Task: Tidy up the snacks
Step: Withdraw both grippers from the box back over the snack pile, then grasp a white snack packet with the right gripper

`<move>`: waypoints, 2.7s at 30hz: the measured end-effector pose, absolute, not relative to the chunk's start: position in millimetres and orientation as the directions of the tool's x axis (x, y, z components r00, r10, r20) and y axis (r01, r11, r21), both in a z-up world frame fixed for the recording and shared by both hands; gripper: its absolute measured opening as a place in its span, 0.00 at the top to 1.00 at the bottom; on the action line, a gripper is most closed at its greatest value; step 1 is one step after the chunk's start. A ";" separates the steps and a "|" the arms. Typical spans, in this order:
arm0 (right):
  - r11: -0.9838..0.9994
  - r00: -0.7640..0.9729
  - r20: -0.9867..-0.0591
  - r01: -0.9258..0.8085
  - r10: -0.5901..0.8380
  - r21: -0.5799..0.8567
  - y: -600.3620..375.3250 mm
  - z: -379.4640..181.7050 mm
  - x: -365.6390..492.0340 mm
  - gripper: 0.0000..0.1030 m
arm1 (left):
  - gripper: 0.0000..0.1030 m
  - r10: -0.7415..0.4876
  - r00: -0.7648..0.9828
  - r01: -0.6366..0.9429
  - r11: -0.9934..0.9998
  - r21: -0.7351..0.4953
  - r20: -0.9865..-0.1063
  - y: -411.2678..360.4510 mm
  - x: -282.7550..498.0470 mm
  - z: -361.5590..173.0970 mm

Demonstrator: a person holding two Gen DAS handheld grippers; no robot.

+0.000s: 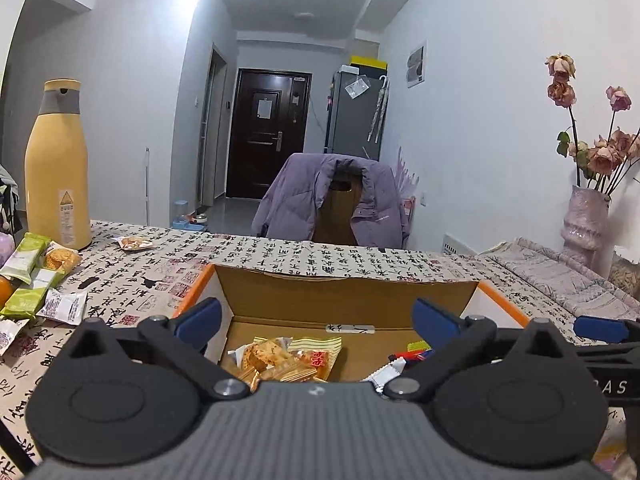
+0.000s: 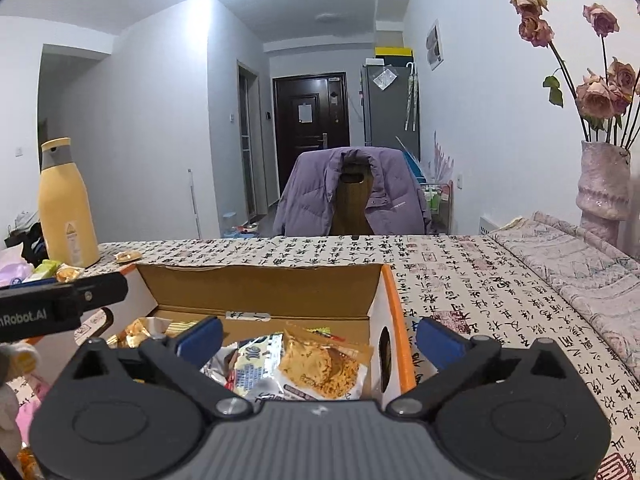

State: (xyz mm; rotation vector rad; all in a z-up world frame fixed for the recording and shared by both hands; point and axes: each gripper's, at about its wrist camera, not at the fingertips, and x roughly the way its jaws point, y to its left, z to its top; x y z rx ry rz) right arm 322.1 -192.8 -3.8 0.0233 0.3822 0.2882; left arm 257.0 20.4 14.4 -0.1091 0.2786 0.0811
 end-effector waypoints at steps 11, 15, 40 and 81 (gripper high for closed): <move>0.964 0.896 -0.358 -0.260 0.260 0.049 -190.6 -4.1 322.3 0.00 | 0.00 0.065 0.963 -0.094 0.990 -0.102 -0.261 19.9 256.5 16.7; 0.969 0.904 -0.353 -0.246 0.243 0.035 -189.4 2.0 320.9 0.00 | 0.00 0.069 0.963 -0.099 0.990 -0.105 -0.259 17.6 257.6 21.1; 0.964 0.904 -0.355 -0.265 0.239 -0.023 -187.1 20.1 238.2 0.00 | 0.00 0.036 0.974 -0.056 0.995 -0.084 -0.225 19.2 164.7 43.1; 0.943 0.863 -0.485 -0.268 0.143 -0.199 -172.4 -51.2 167.2 0.32 | 0.00 0.006 0.916 -0.043 0.995 -0.084 -0.401 40.1 72.6 -24.6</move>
